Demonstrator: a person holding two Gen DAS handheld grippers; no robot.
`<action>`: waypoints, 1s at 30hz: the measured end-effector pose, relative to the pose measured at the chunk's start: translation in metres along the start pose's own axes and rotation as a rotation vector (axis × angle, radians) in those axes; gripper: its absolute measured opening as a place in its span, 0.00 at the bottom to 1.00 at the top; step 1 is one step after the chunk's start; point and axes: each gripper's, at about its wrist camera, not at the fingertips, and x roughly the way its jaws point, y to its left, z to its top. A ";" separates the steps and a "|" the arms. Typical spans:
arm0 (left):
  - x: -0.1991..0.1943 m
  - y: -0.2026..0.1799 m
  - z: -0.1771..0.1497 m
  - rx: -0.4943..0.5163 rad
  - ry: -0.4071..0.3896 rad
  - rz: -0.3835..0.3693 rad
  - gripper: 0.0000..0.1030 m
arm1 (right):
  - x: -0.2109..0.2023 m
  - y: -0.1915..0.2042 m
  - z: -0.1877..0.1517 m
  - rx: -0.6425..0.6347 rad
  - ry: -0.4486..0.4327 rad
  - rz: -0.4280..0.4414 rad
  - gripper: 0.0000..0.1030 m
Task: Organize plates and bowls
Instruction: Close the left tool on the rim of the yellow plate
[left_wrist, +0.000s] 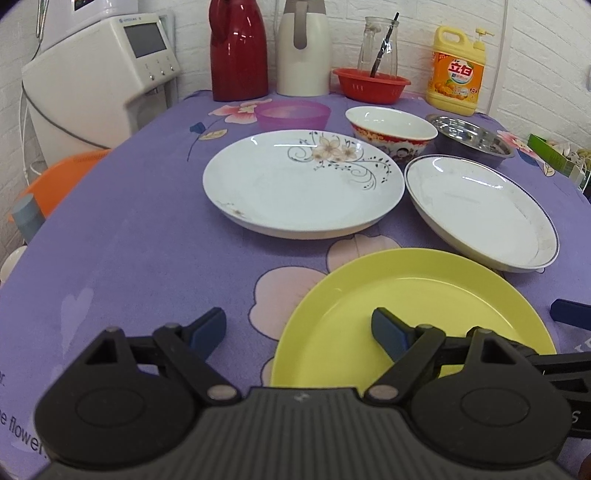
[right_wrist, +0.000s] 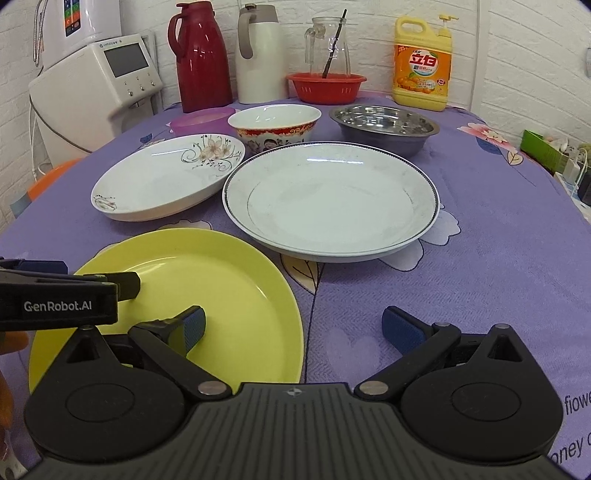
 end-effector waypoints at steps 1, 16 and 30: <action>0.000 0.000 0.000 -0.004 -0.001 -0.003 0.82 | 0.000 0.000 0.001 0.001 0.001 0.000 1.00; -0.003 -0.001 -0.003 0.006 -0.018 0.003 0.82 | 0.001 -0.001 -0.001 0.003 -0.027 -0.003 1.00; -0.006 0.003 -0.006 0.016 -0.018 -0.034 0.82 | 0.000 -0.002 0.001 -0.007 -0.010 0.006 1.00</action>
